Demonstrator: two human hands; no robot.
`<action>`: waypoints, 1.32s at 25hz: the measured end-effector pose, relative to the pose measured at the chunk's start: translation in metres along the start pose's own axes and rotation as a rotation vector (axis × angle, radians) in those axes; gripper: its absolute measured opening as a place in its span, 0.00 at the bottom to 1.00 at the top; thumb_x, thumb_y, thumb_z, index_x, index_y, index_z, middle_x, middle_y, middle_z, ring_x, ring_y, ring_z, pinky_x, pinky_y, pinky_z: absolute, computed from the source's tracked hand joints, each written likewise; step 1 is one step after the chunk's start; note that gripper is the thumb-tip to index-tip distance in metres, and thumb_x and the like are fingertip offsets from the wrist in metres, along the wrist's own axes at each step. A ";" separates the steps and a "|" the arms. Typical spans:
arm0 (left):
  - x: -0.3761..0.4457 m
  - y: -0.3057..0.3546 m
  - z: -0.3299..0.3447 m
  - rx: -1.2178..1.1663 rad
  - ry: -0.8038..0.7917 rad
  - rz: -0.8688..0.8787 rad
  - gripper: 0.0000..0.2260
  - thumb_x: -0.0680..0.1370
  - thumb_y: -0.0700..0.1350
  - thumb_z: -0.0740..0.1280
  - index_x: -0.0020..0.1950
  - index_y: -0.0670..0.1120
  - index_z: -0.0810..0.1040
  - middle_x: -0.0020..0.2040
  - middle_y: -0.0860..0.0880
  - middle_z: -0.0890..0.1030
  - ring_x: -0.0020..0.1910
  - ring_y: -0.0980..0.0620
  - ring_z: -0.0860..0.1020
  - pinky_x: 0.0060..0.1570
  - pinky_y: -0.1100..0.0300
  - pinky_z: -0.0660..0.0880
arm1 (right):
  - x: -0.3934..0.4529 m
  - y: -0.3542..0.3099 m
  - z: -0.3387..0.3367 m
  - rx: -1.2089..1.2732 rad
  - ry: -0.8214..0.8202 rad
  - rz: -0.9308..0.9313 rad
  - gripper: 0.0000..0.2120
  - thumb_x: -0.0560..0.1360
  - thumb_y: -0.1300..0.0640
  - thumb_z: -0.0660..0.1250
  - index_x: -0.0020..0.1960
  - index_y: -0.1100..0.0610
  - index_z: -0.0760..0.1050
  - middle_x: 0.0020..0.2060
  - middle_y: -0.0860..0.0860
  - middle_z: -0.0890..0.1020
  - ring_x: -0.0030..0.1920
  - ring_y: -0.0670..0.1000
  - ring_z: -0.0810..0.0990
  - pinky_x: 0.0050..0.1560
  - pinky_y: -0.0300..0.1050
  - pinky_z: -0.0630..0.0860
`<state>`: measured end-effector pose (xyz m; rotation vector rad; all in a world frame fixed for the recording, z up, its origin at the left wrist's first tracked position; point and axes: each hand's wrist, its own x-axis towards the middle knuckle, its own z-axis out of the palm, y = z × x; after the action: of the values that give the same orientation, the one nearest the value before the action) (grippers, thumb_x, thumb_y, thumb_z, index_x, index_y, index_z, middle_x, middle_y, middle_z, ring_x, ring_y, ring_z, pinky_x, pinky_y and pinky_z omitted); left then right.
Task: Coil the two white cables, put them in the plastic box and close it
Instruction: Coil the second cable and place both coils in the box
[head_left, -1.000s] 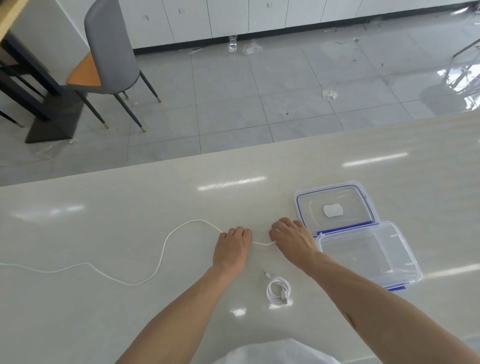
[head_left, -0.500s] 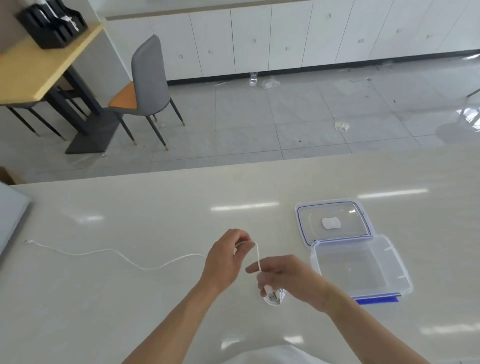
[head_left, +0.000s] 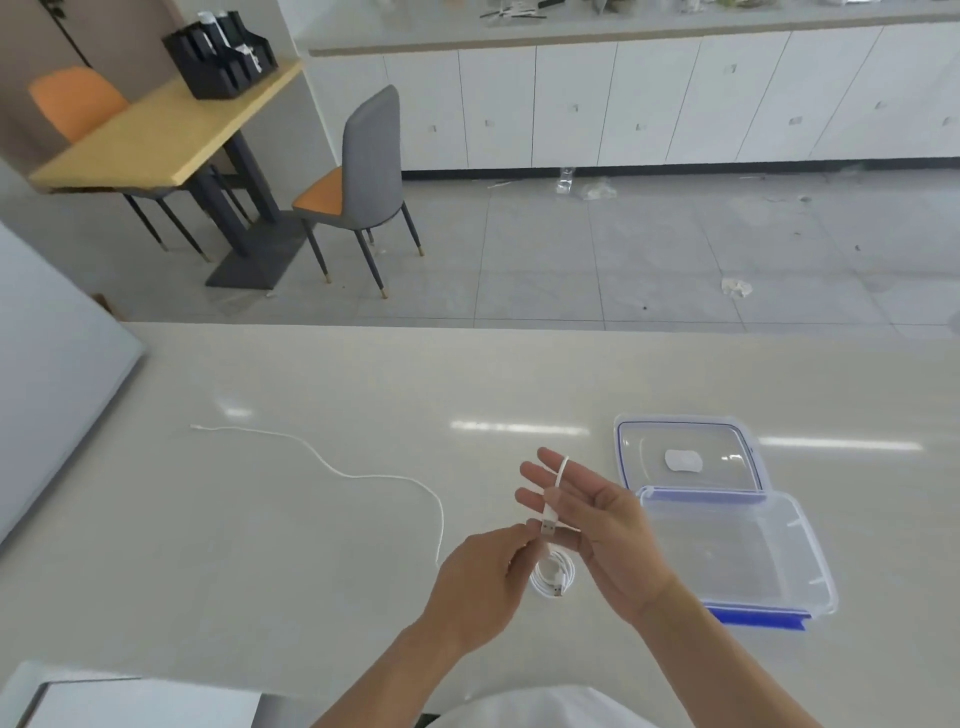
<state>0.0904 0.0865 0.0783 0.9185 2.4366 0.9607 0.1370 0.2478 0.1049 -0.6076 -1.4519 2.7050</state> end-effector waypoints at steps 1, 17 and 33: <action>-0.004 0.000 -0.004 0.055 -0.006 0.028 0.10 0.82 0.54 0.56 0.45 0.54 0.72 0.31 0.60 0.74 0.31 0.56 0.71 0.32 0.59 0.66 | 0.001 0.001 -0.001 -0.026 0.016 -0.016 0.18 0.78 0.69 0.65 0.66 0.57 0.77 0.60 0.54 0.85 0.59 0.56 0.84 0.49 0.45 0.83; 0.008 0.033 -0.125 0.024 -0.075 0.116 0.05 0.75 0.55 0.71 0.43 0.56 0.82 0.41 0.58 0.81 0.39 0.55 0.78 0.40 0.60 0.74 | -0.022 -0.010 -0.011 -0.737 -0.512 0.162 0.14 0.82 0.62 0.61 0.64 0.54 0.79 0.55 0.47 0.87 0.52 0.43 0.79 0.59 0.37 0.74; 0.000 0.014 -0.020 -0.213 -0.014 -0.113 0.10 0.79 0.56 0.59 0.44 0.57 0.78 0.27 0.59 0.72 0.26 0.58 0.67 0.31 0.62 0.64 | -0.006 -0.003 0.006 0.090 0.003 -0.124 0.17 0.78 0.73 0.62 0.64 0.60 0.77 0.59 0.56 0.85 0.63 0.55 0.82 0.59 0.43 0.81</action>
<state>0.0859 0.0847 0.1027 0.7041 2.2924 1.1416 0.1397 0.2437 0.1121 -0.4996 -1.3121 2.6556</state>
